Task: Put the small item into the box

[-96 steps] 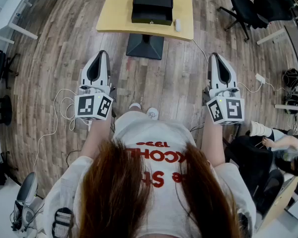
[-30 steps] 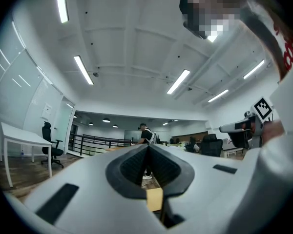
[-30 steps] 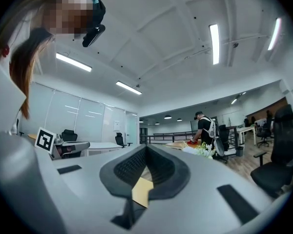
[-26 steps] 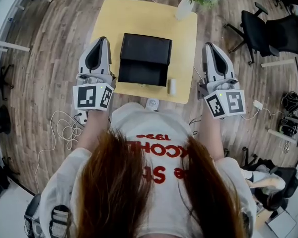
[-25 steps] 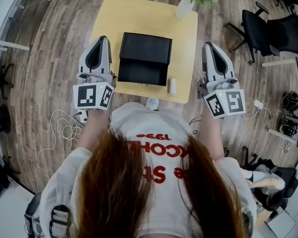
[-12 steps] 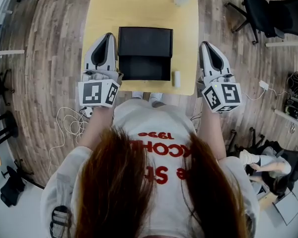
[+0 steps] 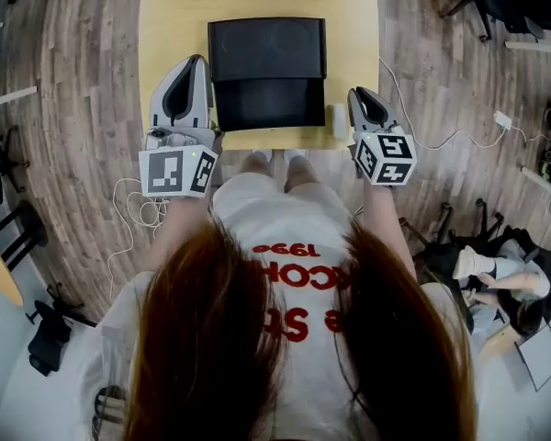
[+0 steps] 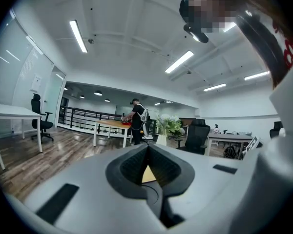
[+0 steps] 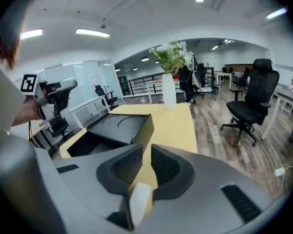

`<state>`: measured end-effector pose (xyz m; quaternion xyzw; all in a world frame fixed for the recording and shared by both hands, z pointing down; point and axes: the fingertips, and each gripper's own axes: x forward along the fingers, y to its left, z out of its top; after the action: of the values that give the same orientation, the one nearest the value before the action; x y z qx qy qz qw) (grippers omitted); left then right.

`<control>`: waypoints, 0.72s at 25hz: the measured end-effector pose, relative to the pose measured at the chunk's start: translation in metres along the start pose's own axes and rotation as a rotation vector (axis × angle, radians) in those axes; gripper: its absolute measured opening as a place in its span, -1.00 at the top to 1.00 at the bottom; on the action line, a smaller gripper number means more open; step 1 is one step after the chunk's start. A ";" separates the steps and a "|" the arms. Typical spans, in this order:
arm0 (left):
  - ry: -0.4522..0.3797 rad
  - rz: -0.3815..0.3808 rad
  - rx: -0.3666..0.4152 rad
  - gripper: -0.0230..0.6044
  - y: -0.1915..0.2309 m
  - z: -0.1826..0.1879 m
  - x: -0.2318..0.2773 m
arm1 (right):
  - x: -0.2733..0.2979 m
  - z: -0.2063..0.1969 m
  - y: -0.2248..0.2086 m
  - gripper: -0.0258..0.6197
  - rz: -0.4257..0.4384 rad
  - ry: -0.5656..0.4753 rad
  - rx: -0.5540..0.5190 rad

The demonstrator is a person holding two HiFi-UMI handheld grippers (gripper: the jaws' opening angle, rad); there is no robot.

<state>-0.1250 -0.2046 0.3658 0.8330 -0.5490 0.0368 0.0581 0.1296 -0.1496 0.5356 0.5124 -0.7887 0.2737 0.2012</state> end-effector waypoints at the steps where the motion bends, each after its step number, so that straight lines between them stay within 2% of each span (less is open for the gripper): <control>1: 0.007 0.003 -0.002 0.91 0.001 -0.002 -0.001 | 0.003 -0.012 0.000 0.73 -0.004 0.029 -0.001; 4: 0.026 0.004 -0.001 0.91 -0.001 -0.008 -0.003 | 0.012 -0.045 0.003 0.58 0.001 0.112 0.008; 8: 0.051 0.000 0.004 0.91 -0.002 -0.014 -0.005 | 0.023 -0.083 0.013 0.22 0.026 0.238 0.035; 12: 0.065 0.007 0.004 0.91 0.000 -0.019 -0.007 | 0.027 -0.103 0.016 0.21 0.018 0.300 0.017; 18: 0.074 0.022 0.006 0.91 0.001 -0.025 -0.010 | 0.026 -0.108 0.010 0.26 -0.013 0.307 -0.025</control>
<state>-0.1303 -0.1926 0.3894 0.8252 -0.5554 0.0698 0.0753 0.1139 -0.0957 0.6320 0.4672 -0.7485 0.3377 0.3276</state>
